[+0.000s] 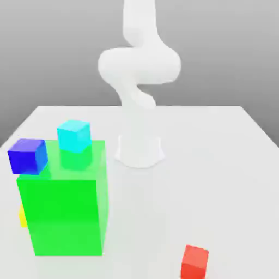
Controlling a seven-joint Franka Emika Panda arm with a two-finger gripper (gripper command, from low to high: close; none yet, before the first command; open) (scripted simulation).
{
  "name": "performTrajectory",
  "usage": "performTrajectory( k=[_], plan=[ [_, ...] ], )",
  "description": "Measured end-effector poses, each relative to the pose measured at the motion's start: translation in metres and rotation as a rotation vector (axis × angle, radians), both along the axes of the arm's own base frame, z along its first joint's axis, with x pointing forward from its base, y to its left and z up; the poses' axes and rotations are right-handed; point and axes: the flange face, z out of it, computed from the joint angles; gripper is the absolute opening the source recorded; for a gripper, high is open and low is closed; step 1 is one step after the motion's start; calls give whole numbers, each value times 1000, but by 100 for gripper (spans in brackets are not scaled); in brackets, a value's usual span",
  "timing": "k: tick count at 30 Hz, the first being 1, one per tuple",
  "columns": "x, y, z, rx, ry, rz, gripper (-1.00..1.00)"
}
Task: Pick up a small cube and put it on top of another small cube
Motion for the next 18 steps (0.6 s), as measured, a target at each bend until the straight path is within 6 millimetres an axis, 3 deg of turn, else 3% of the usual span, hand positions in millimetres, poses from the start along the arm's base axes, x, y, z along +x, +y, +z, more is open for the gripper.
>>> performTrajectory(
  k=[4,9,14,18],
  plan=[
    [49,16,-64,-8,111,-63,0],
    [93,32,-150,-8,240,-126,0],
    [119,47,-241,7,365,-177,0],
    [126,62,-315,30,465,-210,0]
  ],
)
